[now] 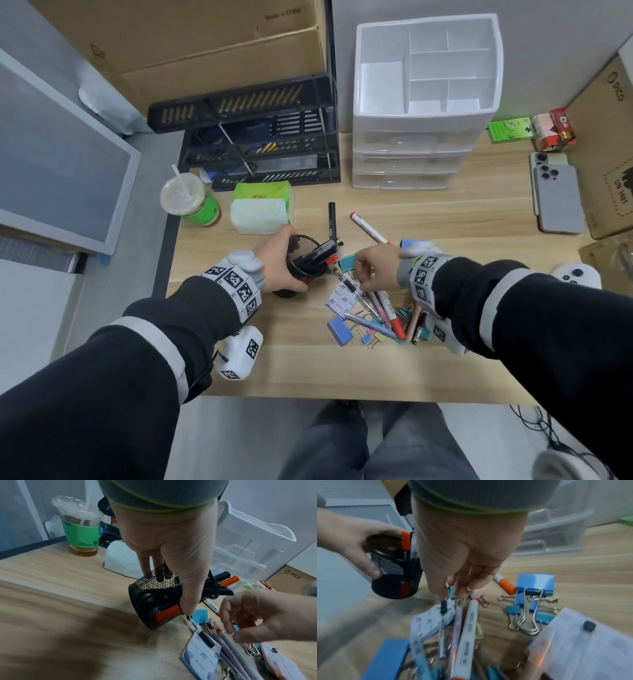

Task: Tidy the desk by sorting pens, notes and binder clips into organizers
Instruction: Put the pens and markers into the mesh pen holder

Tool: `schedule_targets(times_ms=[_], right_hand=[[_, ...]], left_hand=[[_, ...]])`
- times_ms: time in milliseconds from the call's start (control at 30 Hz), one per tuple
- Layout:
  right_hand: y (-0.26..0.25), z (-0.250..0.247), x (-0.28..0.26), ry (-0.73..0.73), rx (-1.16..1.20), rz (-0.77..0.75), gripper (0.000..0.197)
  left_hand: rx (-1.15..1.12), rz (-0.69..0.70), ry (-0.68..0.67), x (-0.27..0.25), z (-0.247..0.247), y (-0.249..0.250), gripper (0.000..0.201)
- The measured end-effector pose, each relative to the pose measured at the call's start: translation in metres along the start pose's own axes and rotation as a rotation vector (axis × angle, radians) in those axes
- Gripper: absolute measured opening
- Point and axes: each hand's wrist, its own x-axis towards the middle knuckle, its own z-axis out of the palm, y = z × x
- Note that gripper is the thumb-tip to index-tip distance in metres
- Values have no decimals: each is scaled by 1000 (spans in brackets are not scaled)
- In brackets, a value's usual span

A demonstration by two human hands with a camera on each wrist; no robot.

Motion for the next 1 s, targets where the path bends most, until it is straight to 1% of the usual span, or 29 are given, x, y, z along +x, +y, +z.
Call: schedule_targets(times_ms=[33, 133, 233, 333, 433, 567, 633, 667, 767, 900, 967, 1000], right_hand=[[-4, 6, -1, 5, -23, -33, 19], [-12, 23, 1, 6, -102, -60, 23], [-14, 41, 8, 42, -237, -59, 14], [-16, 52, 12, 75, -310, -12, 8], [-16, 59, 13, 93, -281, 31, 9], [-16, 58, 9, 82, -182, 77, 15], [-15, 55, 5, 38, -185, 75, 8], [-14, 53, 4, 4, -196, 80, 10], [-11, 54, -2, -67, -192, 88, 23], [-12, 65, -12, -80, -141, 67, 17], [-11, 68, -18, -76, -175, 43, 15], [-10, 68, -20, -88, -217, 33, 19]], left_hand=[[3, 1, 3, -2, 0, -2, 109], [6, -3, 15, -5, 1, -5, 109], [-7, -4, 12, -10, 4, -7, 105], [-19, -13, 3, -15, 9, -11, 105], [-11, -15, -4, -21, 12, -15, 104], [-15, -9, 1, -25, 14, -17, 99], [-8, -10, -1, -26, 13, -17, 100], [-2, -11, -5, -25, 13, -16, 102], [-9, -11, -3, -23, 12, -14, 103], [-31, -8, 3, -21, 14, -11, 105], [-35, -7, 2, -21, 16, -10, 103], [-36, -6, 2, -21, 18, -10, 102]])
